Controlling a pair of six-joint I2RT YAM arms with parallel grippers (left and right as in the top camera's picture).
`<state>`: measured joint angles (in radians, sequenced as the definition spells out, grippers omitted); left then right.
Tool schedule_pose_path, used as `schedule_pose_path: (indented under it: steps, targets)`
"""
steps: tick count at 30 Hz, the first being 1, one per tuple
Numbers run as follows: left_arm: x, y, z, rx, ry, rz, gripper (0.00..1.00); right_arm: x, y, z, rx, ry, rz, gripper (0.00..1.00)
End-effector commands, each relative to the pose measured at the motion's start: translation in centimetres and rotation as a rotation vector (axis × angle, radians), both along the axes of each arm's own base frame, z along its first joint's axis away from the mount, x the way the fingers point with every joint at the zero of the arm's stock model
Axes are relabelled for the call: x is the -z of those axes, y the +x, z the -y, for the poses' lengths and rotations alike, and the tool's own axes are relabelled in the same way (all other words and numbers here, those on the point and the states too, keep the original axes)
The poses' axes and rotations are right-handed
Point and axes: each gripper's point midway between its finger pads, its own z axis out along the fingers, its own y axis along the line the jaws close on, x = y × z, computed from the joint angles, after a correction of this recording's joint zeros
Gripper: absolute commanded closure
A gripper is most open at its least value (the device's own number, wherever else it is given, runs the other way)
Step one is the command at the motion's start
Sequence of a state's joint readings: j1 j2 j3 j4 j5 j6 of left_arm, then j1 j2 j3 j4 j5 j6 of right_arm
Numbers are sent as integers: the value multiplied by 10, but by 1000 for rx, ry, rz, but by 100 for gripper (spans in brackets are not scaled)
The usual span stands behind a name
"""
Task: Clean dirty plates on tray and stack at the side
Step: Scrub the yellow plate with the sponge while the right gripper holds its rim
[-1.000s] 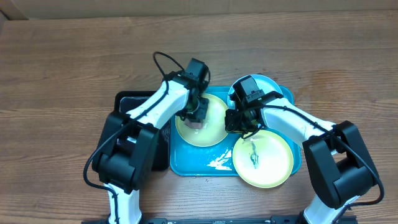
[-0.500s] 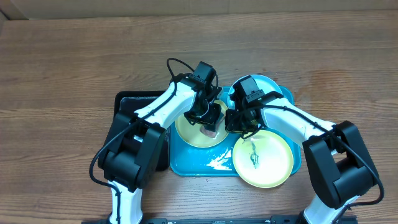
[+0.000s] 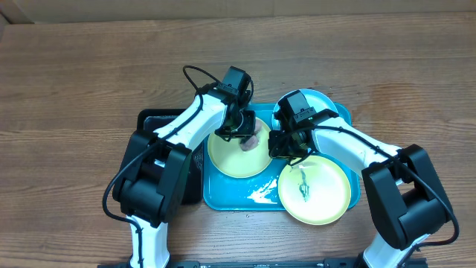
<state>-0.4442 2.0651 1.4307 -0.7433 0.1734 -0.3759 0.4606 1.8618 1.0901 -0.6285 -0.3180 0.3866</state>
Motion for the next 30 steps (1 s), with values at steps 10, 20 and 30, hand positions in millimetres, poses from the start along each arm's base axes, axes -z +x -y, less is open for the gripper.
schedule_pose_path:
  steps: [10,20,30]
  targets:
    - [17,-18,-99,-131,482,-47,96,1,-6,-2,-35,-4,-3,92]
    - [19,-53,-65,64,330,-198,96,0,-5,-3,-36,-1,3,92]
    - [11,-94,-2,318,46,-312,96,0,-2,-4,-36,4,13,92]
